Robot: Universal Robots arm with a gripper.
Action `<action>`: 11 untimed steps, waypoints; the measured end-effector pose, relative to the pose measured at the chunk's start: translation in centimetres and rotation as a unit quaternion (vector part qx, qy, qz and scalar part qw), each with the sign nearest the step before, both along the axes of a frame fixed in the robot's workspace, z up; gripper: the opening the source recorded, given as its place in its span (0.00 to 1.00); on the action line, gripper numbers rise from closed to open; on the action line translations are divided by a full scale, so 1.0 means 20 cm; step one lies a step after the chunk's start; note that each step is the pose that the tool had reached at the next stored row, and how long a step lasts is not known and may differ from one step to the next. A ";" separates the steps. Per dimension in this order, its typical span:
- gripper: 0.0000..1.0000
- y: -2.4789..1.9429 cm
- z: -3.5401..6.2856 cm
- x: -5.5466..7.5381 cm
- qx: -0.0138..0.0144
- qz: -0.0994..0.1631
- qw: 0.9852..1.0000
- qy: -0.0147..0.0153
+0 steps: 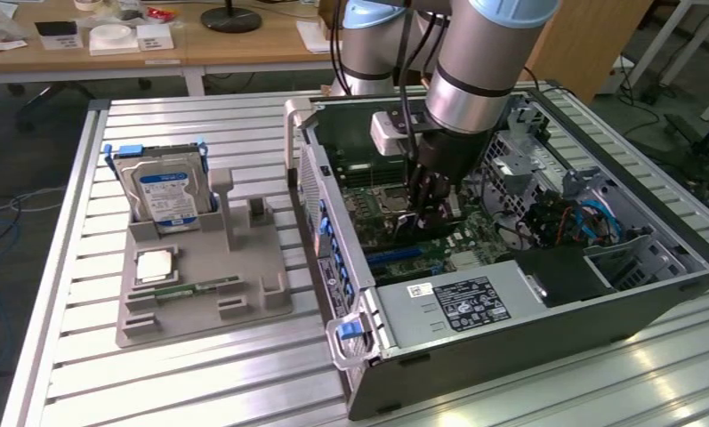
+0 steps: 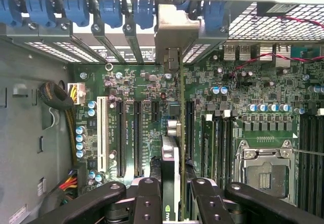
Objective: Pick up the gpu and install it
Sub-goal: 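Insert the gpu into the slot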
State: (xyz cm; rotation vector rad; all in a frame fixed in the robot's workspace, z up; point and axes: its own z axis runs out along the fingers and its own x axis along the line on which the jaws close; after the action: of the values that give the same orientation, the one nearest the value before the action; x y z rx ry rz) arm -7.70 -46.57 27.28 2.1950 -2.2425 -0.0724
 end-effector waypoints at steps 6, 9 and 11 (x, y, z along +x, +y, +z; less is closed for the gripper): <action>0.27 0.000 -0.001 0.01 0.000 0.004 1.000 0.000; 0.27 0.000 -0.005 0.01 0.000 0.007 1.000 -0.003; 0.27 0.000 -0.006 0.01 0.000 0.010 1.000 -0.004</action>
State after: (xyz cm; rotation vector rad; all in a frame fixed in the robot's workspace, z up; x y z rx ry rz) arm -7.57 -46.57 27.17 2.2201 -2.2249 -0.0640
